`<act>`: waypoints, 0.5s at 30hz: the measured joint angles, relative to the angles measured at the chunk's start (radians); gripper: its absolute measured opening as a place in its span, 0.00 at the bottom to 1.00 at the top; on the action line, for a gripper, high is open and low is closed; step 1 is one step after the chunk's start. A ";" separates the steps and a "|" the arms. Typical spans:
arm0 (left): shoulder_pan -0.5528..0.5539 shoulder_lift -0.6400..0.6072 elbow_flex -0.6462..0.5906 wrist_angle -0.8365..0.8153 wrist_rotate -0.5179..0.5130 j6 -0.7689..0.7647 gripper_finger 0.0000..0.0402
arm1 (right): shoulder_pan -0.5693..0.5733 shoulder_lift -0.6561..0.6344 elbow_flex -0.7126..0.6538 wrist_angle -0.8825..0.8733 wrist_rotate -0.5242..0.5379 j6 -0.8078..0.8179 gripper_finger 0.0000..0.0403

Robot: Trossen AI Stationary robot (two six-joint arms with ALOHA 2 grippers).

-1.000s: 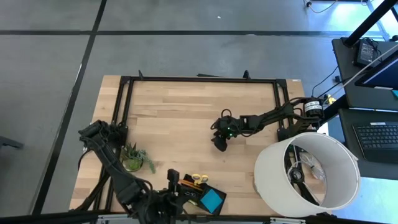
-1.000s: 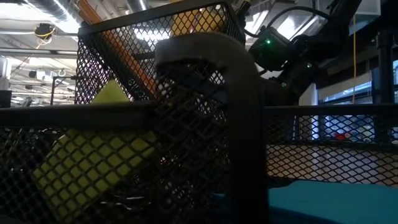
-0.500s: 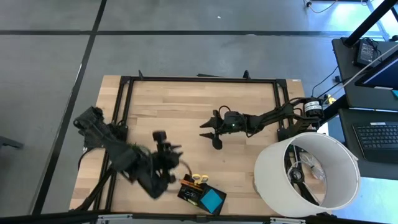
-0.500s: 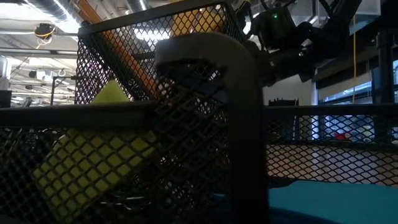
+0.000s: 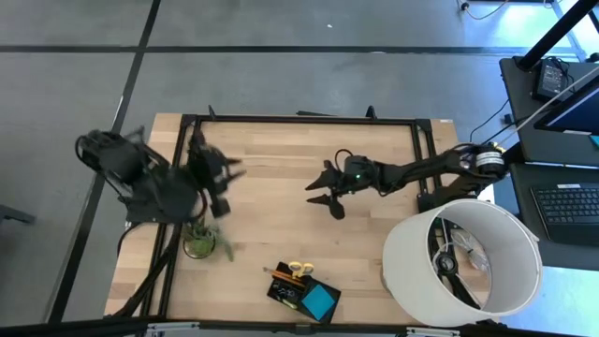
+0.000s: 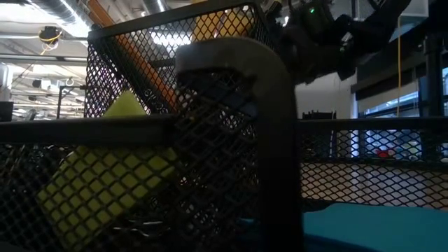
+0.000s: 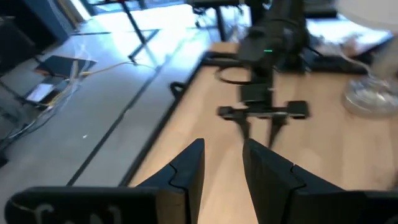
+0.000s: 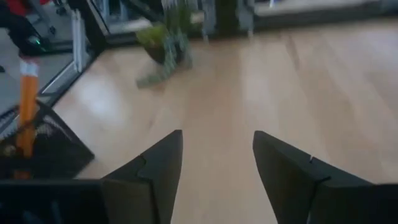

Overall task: Pick and place office supplies into organizer
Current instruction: Return to Home Position

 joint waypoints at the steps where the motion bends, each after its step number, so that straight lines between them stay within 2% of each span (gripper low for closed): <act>1: 0.015 -0.018 0.000 0.000 -0.008 0.010 0.26 | -0.004 -0.022 -0.004 0.000 -0.001 -0.013 0.50; 5: 0.074 -0.085 -0.019 0.018 -0.017 0.052 0.25 | -0.044 -0.124 -0.079 0.038 0.087 -0.020 0.50; 8: 0.111 -0.158 -0.089 0.076 0.005 0.087 0.26 | -0.080 -0.221 -0.178 0.119 0.106 -0.018 0.50; 13: 0.159 -0.326 -0.282 0.239 0.032 0.169 0.26 | -0.111 -0.387 -0.335 0.183 0.101 -0.018 0.50; 15: 0.181 -0.402 -0.382 0.334 0.076 0.216 0.26 | -0.121 -0.446 -0.376 0.184 0.104 -0.017 0.50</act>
